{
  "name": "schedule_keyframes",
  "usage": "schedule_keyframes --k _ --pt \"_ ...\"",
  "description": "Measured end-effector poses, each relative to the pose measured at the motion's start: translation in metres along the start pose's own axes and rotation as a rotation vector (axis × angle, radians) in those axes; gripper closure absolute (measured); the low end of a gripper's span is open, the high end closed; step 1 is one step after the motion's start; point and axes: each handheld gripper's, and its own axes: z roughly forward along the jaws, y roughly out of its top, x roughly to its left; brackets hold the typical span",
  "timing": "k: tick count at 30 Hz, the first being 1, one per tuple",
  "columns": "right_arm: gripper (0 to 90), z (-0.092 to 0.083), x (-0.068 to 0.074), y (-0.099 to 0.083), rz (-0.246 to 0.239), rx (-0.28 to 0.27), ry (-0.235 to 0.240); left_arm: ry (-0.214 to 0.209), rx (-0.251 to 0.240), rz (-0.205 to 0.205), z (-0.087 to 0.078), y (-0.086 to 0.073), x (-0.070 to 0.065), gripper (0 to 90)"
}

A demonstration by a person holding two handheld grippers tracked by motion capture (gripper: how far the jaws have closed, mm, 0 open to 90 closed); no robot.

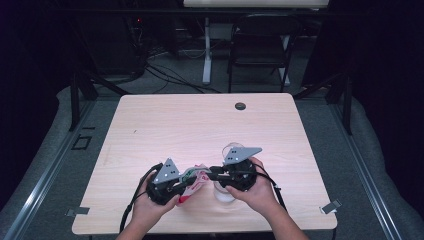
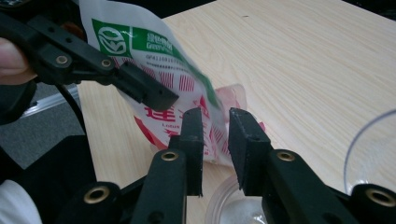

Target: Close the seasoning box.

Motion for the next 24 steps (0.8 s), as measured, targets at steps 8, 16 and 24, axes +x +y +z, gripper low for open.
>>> schedule_keyframes --k 8,16,24 --pt "88.7 0.007 0.001 -0.001 -0.021 0.036 0.003 0.012 0.003 -0.007 0.002 -0.007 -0.005 78.2" --pt "90.0 0.007 0.000 -0.001 -0.015 0.031 0.021 0.045 -0.021 -0.053 0.007 -0.025 -0.006 62.7" --pt "90.0 0.007 0.000 -0.002 -0.013 0.026 0.026 0.078 0.021 -0.080 0.021 -0.044 -0.004 50.2"
